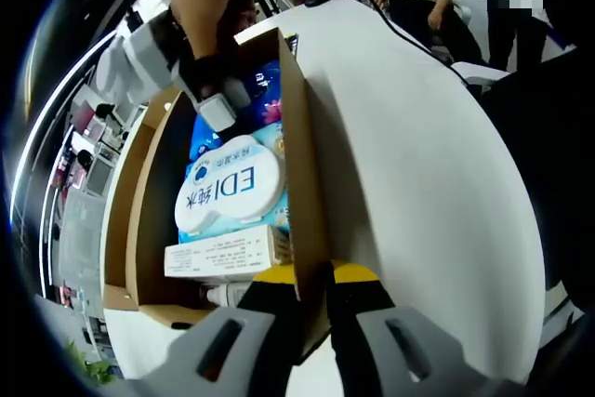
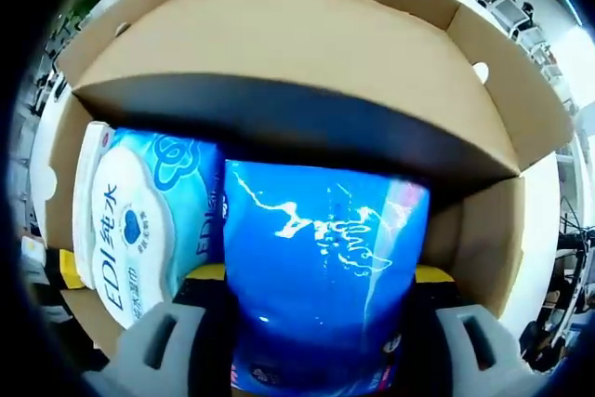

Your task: Operate the shoe box by opening the lid, removing the specified soft item, and placing it in the target area until the item is outside and the box remains undamaged.

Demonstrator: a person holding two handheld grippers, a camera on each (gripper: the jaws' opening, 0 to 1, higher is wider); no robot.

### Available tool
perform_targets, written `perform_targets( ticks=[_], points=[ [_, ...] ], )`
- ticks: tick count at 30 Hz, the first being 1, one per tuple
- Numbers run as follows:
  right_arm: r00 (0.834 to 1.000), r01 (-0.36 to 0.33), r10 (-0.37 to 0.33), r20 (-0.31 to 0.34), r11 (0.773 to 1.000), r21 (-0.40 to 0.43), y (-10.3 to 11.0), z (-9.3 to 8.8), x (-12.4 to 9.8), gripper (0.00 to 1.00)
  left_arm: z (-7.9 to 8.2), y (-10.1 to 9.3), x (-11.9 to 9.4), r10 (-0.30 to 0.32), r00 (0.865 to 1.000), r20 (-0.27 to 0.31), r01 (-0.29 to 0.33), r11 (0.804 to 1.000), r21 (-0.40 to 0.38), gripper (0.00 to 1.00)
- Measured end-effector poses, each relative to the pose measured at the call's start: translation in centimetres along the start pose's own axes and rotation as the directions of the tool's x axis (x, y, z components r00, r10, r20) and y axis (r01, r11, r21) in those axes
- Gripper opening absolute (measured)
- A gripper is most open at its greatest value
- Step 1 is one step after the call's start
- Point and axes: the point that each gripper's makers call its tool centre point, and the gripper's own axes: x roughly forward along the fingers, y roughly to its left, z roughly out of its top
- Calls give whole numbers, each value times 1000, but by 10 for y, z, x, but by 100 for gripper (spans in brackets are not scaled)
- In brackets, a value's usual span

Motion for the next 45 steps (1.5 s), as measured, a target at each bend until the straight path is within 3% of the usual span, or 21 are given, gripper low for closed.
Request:
perform_targets(
  ticks=[14, 24, 45],
  points=[
    [1000, 6, -6, -7, 1000, -5, 0, -1, -1, 73, 2, 0, 1, -1, 1000, 0, 1, 1000, 1, 9],
    [999, 7, -7, 34, 1000, -9, 4, -10, -4, 73, 3, 6, 3, -4, 1000, 0, 4, 1000, -1, 9],
    [990, -10, 10, 141, 1000, 0, 7, -3, -7, 71, 2, 12, 4, 7, 1000, -17, -7, 1000, 17, 9]
  ],
)
